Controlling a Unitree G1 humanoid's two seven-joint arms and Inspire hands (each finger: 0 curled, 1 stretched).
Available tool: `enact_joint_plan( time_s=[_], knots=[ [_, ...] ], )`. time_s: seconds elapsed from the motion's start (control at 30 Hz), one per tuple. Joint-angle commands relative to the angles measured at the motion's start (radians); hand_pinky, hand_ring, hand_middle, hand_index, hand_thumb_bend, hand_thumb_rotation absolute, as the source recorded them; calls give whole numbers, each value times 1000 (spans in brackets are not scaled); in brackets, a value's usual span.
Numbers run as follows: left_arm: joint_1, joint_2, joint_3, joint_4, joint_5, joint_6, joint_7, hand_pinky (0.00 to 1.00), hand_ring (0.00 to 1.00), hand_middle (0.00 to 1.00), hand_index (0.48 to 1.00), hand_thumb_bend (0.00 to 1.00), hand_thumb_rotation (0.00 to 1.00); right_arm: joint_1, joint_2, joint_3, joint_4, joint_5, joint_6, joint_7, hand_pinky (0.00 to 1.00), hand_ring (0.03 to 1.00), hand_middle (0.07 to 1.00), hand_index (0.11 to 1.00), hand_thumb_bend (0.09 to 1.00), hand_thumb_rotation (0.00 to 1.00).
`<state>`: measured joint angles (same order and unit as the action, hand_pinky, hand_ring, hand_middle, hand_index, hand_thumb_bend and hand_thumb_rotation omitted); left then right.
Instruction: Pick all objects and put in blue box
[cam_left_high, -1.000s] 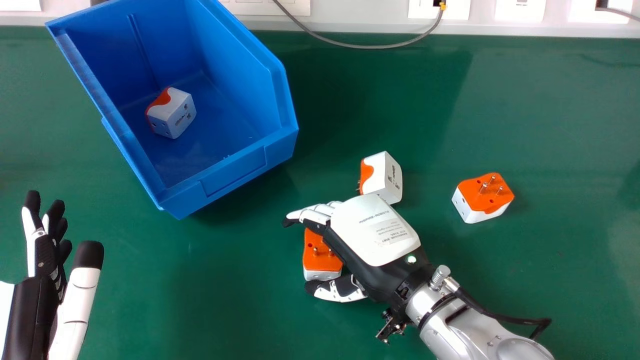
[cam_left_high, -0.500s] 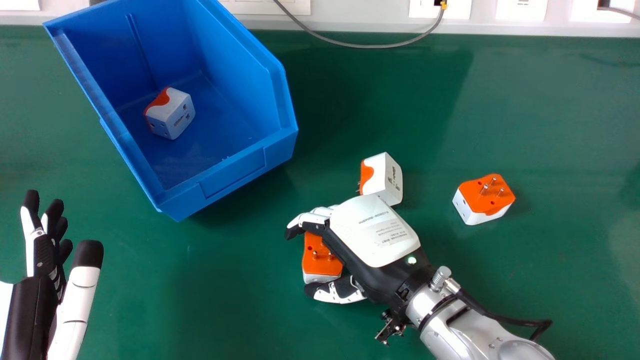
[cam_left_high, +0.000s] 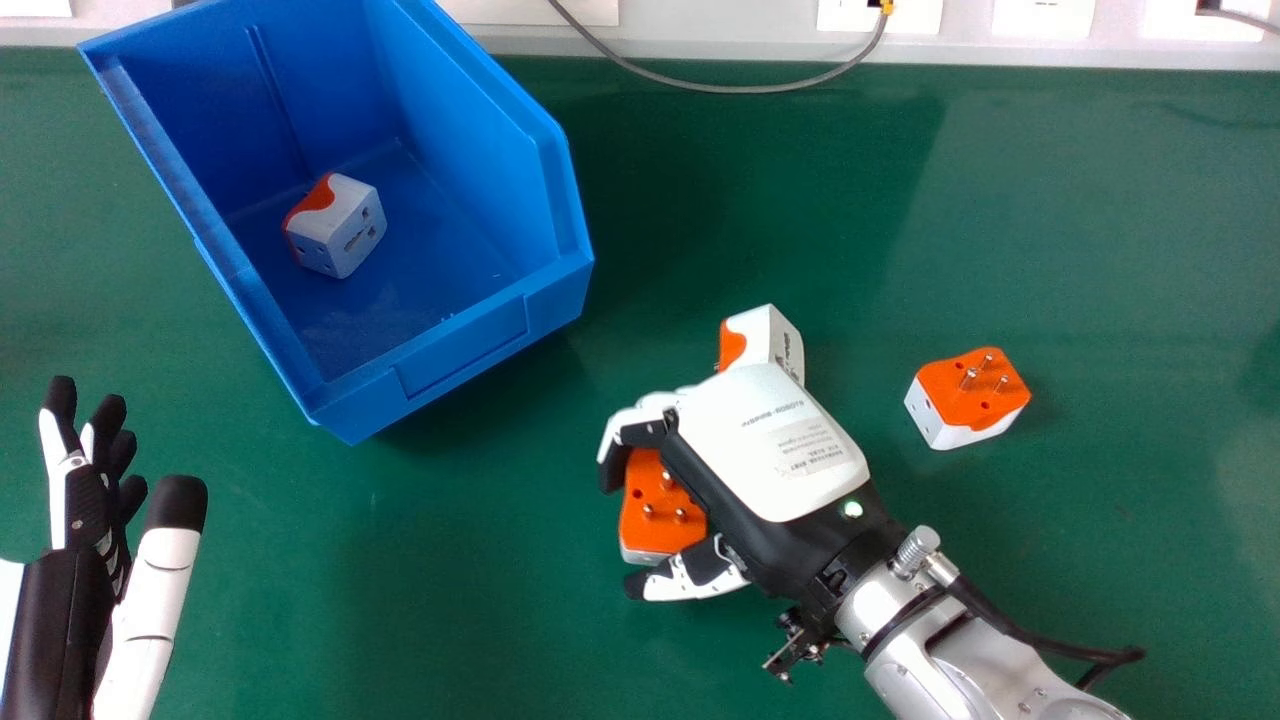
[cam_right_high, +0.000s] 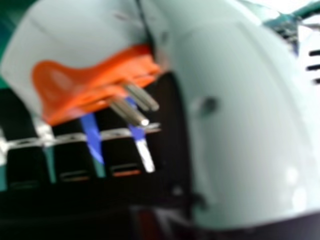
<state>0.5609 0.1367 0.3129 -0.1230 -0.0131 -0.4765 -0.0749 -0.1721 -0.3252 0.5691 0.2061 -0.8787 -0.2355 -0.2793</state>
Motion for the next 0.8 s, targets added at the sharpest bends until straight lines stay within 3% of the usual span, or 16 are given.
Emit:
enact_joint_plan(
  time_s=[0.0,0.1,0.23,0.4,0.63,0.77],
  knots=[
    [-4,8,8,-19,-6,-1,2,965,987,998,1000,752,948,9,6,-25,-78,26,-12,13,372,522,574,509,457,0],
    [-16,12,11,-2,-5,-3,2,962,985,997,1000,750,944,25,12,-39,-138,44,-21,35,383,519,570,505,457,0],
    [-16,8,9,-17,-1,8,4,958,982,995,1000,746,939,24,20,-49,-190,64,-53,46,421,513,565,492,459,0],
    [-24,8,9,-18,-1,14,5,952,979,992,1000,739,931,-2,41,-55,-225,83,-84,66,427,503,554,489,461,0],
    [-31,11,11,-12,0,14,5,949,978,991,1000,735,928,-197,152,-38,-76,52,-153,-3,428,497,550,488,462,0],
    [-28,8,10,-10,1,9,5,946,977,990,1000,728,924,-305,205,-36,27,37,-154,-25,378,477,544,507,475,0]
  ],
)
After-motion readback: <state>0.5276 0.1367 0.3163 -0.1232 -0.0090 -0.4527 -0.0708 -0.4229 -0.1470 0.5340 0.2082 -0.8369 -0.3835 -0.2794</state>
